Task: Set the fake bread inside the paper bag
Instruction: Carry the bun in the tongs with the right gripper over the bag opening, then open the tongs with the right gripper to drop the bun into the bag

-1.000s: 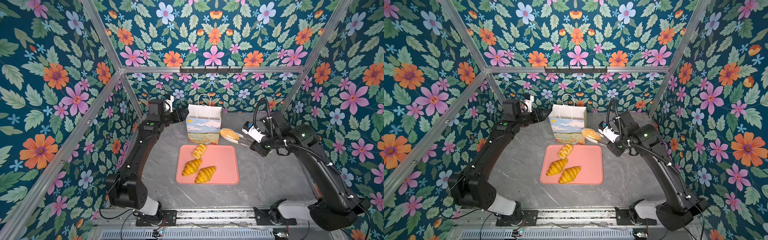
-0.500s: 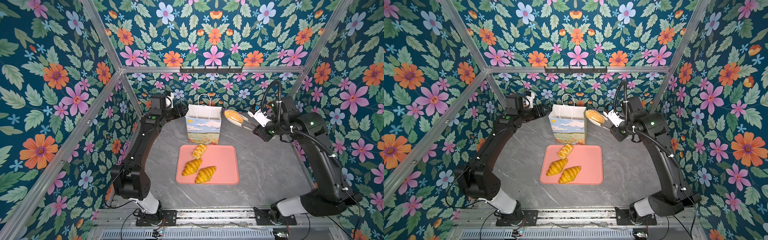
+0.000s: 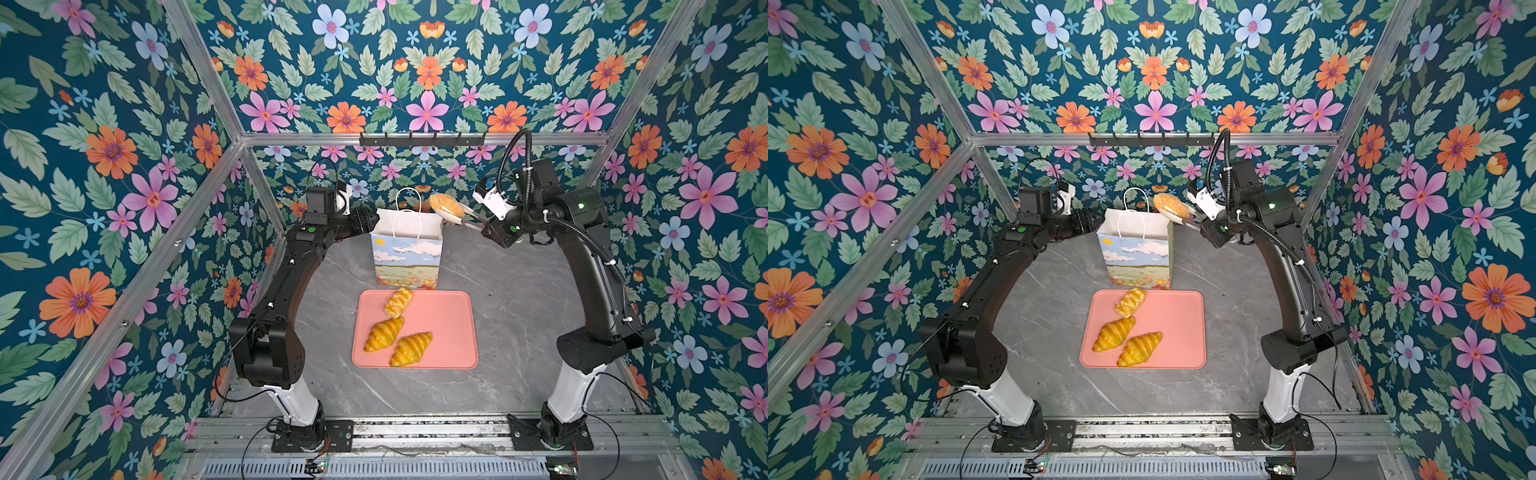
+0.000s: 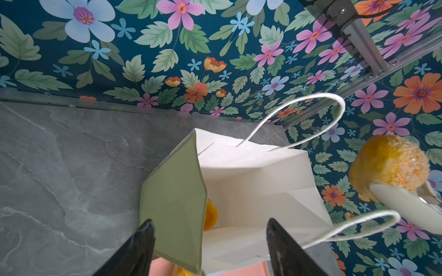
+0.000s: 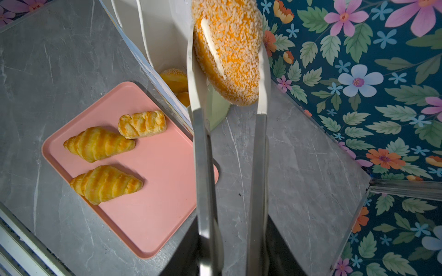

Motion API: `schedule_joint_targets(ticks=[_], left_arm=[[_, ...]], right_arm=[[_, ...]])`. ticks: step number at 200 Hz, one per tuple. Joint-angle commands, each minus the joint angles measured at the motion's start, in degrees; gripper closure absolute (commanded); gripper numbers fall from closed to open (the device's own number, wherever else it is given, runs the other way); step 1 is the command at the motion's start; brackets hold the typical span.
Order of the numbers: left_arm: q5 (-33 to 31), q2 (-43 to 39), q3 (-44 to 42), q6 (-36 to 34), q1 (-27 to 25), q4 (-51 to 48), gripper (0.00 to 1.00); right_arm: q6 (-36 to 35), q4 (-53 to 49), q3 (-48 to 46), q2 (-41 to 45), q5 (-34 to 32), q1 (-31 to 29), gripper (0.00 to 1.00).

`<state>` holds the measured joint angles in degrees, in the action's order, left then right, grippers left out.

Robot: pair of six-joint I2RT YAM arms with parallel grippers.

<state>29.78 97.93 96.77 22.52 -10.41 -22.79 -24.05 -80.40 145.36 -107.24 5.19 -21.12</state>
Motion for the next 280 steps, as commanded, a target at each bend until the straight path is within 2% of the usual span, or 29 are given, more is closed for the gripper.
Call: schedule_joint_targets(ticks=[1,54,121,215,280], left_arm=[[0.9,0.5,1.0,-0.6,0.0,0.4,0.25],[0.5,0.9,0.7,-0.3,0.0,0.7,0.26],[0.5,-0.2,-1.7,0.5,0.1,2.2,0.26],[0.8,0.8,-2.0,2.4,0.1,3.8,0.27],[1.4,1.4,-2.0,2.6,0.0,4.0,0.27]], right_arm=[[-1.0,-1.2,1.8,-1.7,1.5,-0.9,0.64],[-1.4,0.4,0.5,-2.6,2.1,-2.8,0.63],[1.4,3.0,0.8,-3.5,0.5,-6.3,0.63],[2.4,3.8,2.6,-5.7,0.5,-6.9,0.63],[2.8,6.4,-3.4,-5.2,1.2,-7.2,0.63]])
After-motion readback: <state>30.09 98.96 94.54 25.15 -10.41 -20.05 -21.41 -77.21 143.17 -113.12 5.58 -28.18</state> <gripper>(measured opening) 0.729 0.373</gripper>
